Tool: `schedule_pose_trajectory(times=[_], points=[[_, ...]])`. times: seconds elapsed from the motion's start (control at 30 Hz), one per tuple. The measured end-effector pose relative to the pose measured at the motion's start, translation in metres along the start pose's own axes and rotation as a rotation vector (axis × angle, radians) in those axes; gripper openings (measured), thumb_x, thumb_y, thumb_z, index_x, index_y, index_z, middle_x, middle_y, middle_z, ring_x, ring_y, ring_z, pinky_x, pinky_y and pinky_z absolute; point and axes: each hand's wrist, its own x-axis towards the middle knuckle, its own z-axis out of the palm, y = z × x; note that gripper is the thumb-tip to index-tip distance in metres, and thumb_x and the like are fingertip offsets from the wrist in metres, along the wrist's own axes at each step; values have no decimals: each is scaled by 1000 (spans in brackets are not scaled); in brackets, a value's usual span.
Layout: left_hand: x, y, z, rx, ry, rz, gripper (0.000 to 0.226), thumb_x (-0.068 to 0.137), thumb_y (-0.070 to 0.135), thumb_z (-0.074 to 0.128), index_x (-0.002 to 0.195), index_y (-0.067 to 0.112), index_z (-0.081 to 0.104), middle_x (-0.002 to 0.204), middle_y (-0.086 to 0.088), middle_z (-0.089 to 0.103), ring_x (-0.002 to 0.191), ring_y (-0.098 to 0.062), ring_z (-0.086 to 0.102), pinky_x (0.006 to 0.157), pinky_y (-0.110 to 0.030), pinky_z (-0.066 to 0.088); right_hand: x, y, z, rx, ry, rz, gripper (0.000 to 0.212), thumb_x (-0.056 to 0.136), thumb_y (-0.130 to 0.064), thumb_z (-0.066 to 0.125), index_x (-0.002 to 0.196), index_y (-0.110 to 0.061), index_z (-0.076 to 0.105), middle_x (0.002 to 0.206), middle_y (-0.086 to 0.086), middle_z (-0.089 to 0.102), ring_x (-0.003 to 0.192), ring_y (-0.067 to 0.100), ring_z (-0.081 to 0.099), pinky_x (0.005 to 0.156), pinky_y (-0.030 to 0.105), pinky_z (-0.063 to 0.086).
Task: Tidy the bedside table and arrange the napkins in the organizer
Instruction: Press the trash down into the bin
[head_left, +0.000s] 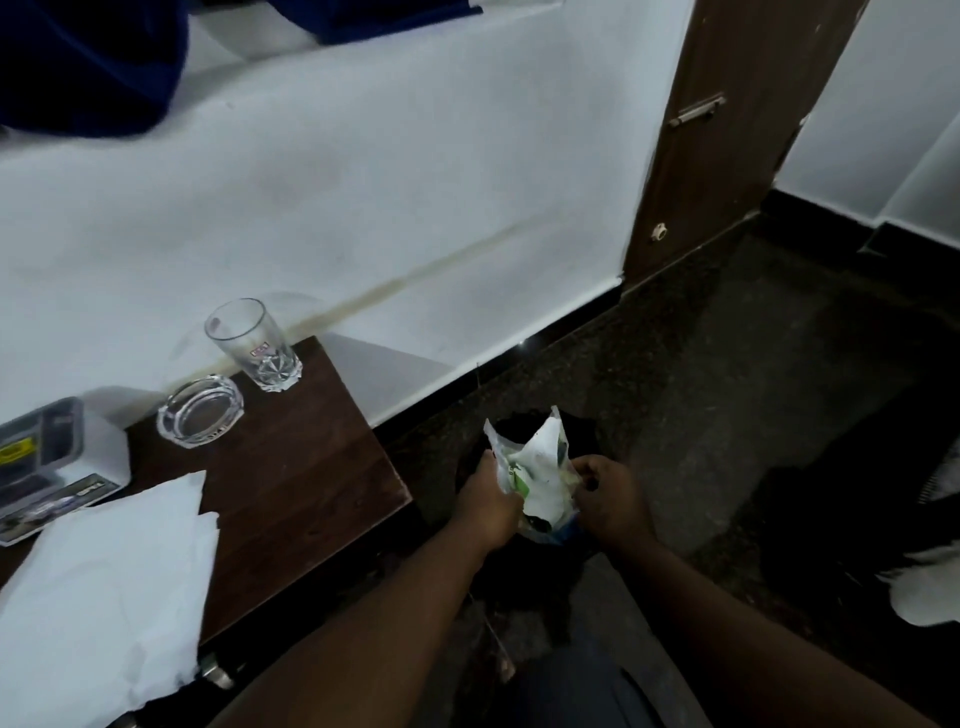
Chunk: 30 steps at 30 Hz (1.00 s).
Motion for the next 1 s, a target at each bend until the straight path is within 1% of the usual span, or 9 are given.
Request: schedule_pose_trajectory(times=[0.07, 0.2, 0.33, 0.4, 0.53, 0.63, 0.7, 0.9, 1.0], points=[[14, -12, 6, 5, -20, -20, 57, 88, 28, 54, 144, 22, 49, 137, -3, 61, 120, -24, 60, 97, -33, 49, 8, 10, 8, -47, -14, 5, 26, 84, -10, 63, 99, -28, 73, 96, -5, 74, 88, 18, 69, 80, 43, 60], [54, -57, 20, 47, -16, -97, 69, 81, 40, 49, 146, 16, 46, 141, -13, 59, 125, -30, 59, 105, -44, 50, 24, 23, 27, -147, -33, 9, 27, 87, -13, 62, 110, -23, 72, 110, -1, 73, 102, 23, 67, 88, 36, 54], [72, -73, 21, 229, -27, -164, 67, 74, 32, 47, 137, 7, 49, 135, -22, 60, 120, -39, 60, 100, -49, 52, 33, 36, 48, -161, -62, 44, 35, 87, -10, 61, 119, -20, 71, 119, 3, 72, 111, 27, 65, 95, 34, 49], [59, -56, 16, 389, -16, -188, 59, 85, 20, 52, 140, -1, 44, 140, -27, 52, 126, -44, 53, 105, -46, 46, 36, 41, 56, -154, -82, 46, 37, 87, -7, 60, 122, -17, 70, 122, 5, 71, 114, 28, 64, 97, 32, 46], [54, -53, 14, 652, -22, -179, 72, 97, 16, 51, 158, 1, 17, 159, -23, 25, 143, -44, 31, 119, -41, 30, 38, 46, 66, -143, -112, 78, 31, 92, -10, 58, 120, -16, 72, 122, 9, 71, 114, 29, 63, 93, 27, 43], [54, -60, 16, 728, -36, -171, 77, 97, 20, 52, 159, -1, 12, 158, -22, 21, 141, -43, 30, 120, -42, 27, 36, 45, 64, -124, -106, 81, 27, 95, -13, 56, 116, -15, 72, 120, 10, 71, 113, 29, 62, 85, 24, 38], [50, -60, 16, 768, -27, -155, 77, 98, 23, 50, 157, -5, 10, 156, -23, 22, 139, -43, 32, 119, -41, 27, 35, 45, 60, -153, -116, 65, 26, 96, -17, 58, 118, -14, 71, 120, 11, 70, 115, 30, 62, 89, 27, 41], [31, -48, 11, 865, -9, -74, 84, 98, 25, 52, 158, -8, 4, 158, -22, 22, 140, -40, 31, 118, -39, 26, 26, 41, 41, -154, -88, 51, 62, 85, -24, 78, 141, -11, 55, 132, 15, 64, 124, 33, 58, 98, 36, 45], [20, -39, 9, 878, 14, -40, 85, 97, 28, 53, 159, -3, 4, 159, -19, 21, 139, -37, 31, 117, -38, 27, 21, 31, 33, -229, -29, 28, 67, 83, -27, 79, 142, -11, 51, 135, 13, 59, 125, 32, 56, 101, 39, 47]])
